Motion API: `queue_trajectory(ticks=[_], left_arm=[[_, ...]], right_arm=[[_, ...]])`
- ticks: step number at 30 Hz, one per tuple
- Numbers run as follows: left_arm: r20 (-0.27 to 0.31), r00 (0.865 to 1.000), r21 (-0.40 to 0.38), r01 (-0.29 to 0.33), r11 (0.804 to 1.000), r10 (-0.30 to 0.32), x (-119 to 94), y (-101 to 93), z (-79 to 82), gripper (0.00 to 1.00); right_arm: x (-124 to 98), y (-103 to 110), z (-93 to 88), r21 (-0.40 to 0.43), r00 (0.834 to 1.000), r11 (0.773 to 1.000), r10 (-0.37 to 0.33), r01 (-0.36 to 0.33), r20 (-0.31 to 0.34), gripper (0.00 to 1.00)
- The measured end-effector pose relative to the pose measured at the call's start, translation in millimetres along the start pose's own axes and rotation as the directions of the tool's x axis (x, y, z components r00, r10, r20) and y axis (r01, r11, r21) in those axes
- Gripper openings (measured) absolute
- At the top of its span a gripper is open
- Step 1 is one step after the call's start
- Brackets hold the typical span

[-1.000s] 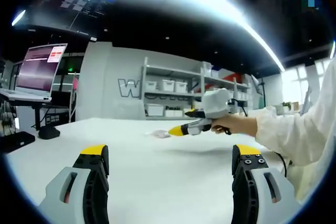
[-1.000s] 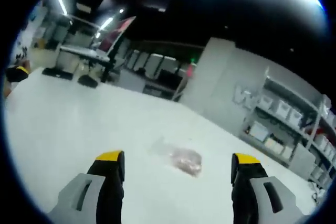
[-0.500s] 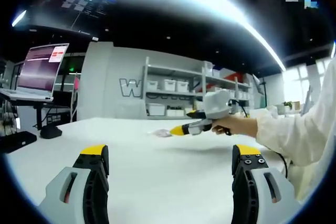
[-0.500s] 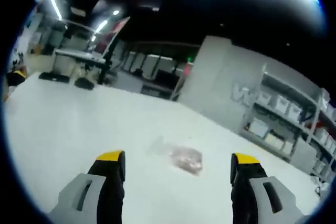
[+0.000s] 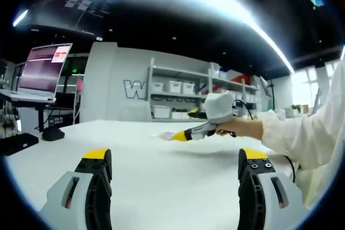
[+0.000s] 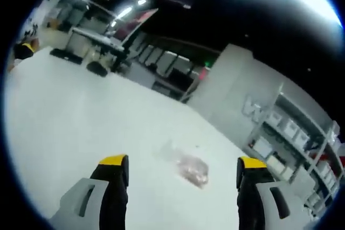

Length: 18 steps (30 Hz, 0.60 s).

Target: Open the resealable bag by pulling the two sides of the seal apart until the entire bag opening is separated and visibly accessible.

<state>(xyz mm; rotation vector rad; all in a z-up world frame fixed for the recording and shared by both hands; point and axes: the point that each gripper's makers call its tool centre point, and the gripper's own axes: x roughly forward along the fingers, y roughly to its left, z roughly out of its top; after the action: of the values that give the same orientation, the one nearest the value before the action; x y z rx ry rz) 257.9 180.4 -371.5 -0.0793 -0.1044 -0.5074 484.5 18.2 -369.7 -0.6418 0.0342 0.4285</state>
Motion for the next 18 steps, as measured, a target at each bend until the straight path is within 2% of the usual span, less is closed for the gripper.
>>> queue_trajectory(ticks=[9,18], left_arm=[[0.002,1.0,-0.004,0.001,1.0,-0.001,1.2,1.3,0.0,0.96],[0.001,1.0,-0.006,-0.002,1.0,0.002,1.8,4.5,-0.3,0.96]], right_arm=[[5.7,-0.3,-3.2,-0.025,1.0,1.0,0.006,-0.006,-0.016,0.81],[14.5,5.4,-6.2,-0.094,0.999,0.995,0.02,-0.022,-0.028,0.74]])
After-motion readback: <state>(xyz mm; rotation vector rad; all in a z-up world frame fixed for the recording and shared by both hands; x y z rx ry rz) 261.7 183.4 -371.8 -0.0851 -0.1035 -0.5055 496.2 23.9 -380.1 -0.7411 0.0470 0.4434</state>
